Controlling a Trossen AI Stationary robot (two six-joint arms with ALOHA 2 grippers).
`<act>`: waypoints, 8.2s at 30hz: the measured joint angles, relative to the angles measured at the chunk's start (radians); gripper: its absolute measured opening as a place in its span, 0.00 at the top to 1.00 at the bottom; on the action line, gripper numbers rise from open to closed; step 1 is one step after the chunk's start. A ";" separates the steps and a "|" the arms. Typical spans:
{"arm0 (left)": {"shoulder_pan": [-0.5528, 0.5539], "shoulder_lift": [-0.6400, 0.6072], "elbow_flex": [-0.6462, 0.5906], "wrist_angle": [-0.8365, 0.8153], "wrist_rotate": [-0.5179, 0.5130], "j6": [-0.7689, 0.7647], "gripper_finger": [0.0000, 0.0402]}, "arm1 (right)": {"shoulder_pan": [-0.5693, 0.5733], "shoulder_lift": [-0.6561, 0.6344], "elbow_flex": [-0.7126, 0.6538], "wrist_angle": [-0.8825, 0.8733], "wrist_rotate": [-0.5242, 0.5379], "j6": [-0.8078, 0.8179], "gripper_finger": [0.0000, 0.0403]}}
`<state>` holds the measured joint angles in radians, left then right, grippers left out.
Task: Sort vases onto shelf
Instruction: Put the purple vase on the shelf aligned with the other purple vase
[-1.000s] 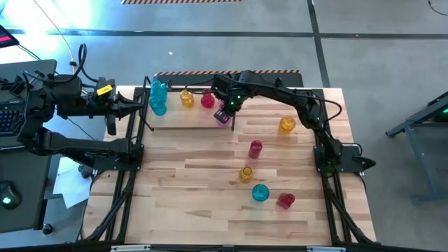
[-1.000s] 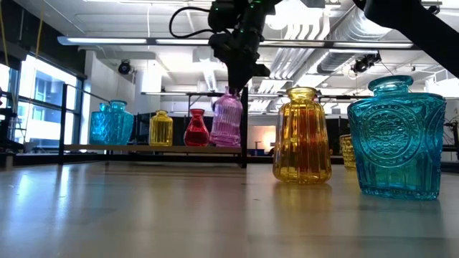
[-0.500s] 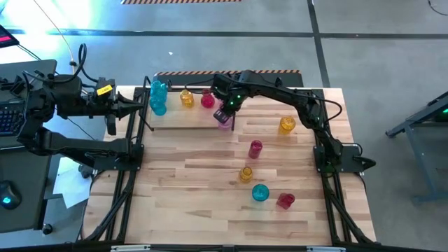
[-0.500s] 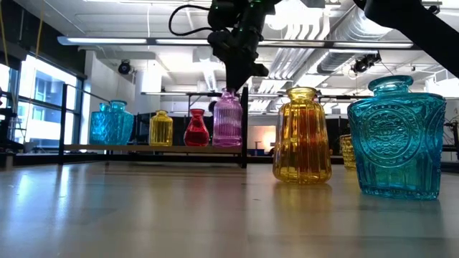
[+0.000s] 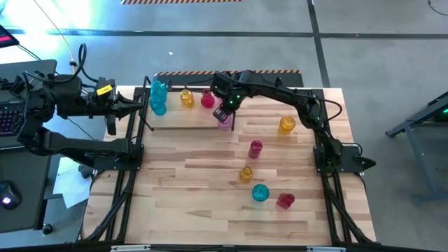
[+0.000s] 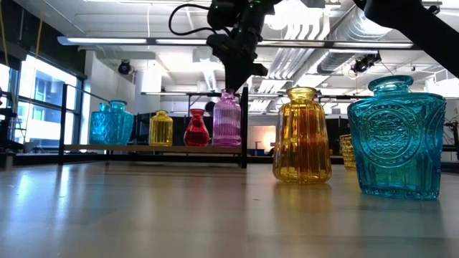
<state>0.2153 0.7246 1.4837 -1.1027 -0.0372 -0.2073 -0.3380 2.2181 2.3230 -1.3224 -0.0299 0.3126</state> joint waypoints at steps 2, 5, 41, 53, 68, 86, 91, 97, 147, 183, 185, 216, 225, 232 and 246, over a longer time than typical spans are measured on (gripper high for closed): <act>0.000 0.000 0.000 0.000 0.000 0.000 1.00 | -0.003 0.000 0.000 0.000 0.000 0.000 0.89; 0.000 0.000 0.000 0.000 0.000 0.000 1.00 | -0.008 0.000 0.000 0.000 0.002 0.001 0.89; 0.000 0.000 0.000 0.000 0.000 0.000 1.00 | -0.020 0.000 0.000 0.026 0.040 -0.016 0.89; 0.000 0.000 0.000 0.000 0.000 0.000 1.00 | -0.020 -0.013 0.024 0.002 0.064 -0.018 0.89; 0.000 0.000 0.000 0.000 0.000 0.001 1.00 | 0.011 -0.063 0.033 0.110 -0.029 0.002 0.89; 0.000 0.000 0.000 -0.020 0.003 0.020 1.00 | 0.312 -0.077 0.017 0.091 0.358 0.302 0.99; 0.000 0.000 0.000 -0.065 0.003 0.027 1.00 | 0.360 -0.076 0.017 0.066 0.465 0.383 1.00; 0.000 -0.005 0.000 -0.080 0.002 0.028 1.00 | 0.383 -0.028 0.017 0.015 0.490 0.470 1.00; 0.000 -0.129 0.000 -0.290 -0.141 -0.026 1.00 | 0.364 0.153 0.017 -0.067 0.344 0.356 1.00; 0.073 -0.438 0.260 -0.468 -0.169 -0.016 1.00 | 0.375 0.151 0.017 0.209 0.491 1.120 1.00; 0.073 -0.455 0.268 -0.469 -0.167 -0.018 1.00 | 0.373 0.151 0.017 0.237 0.508 1.145 1.00; 0.072 -0.464 0.298 -0.468 -0.159 0.071 1.00 | 0.295 0.151 0.017 0.002 0.610 1.391 1.00; 0.072 -0.464 0.298 -0.468 -0.159 0.062 1.00 | 0.284 0.151 0.017 -0.010 0.605 1.389 1.00; 0.072 -0.464 0.298 -0.468 -0.159 0.062 1.00 | 0.278 0.151 0.017 -0.028 0.602 1.389 1.00; 0.072 -0.464 0.298 -0.468 -0.156 0.052 1.00 | 0.262 0.151 0.017 -0.035 0.602 1.389 1.00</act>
<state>0.2871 0.2607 1.7821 -1.5711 -0.1936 -0.1552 -0.0762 2.3695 2.3398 -1.3575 0.5724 1.7012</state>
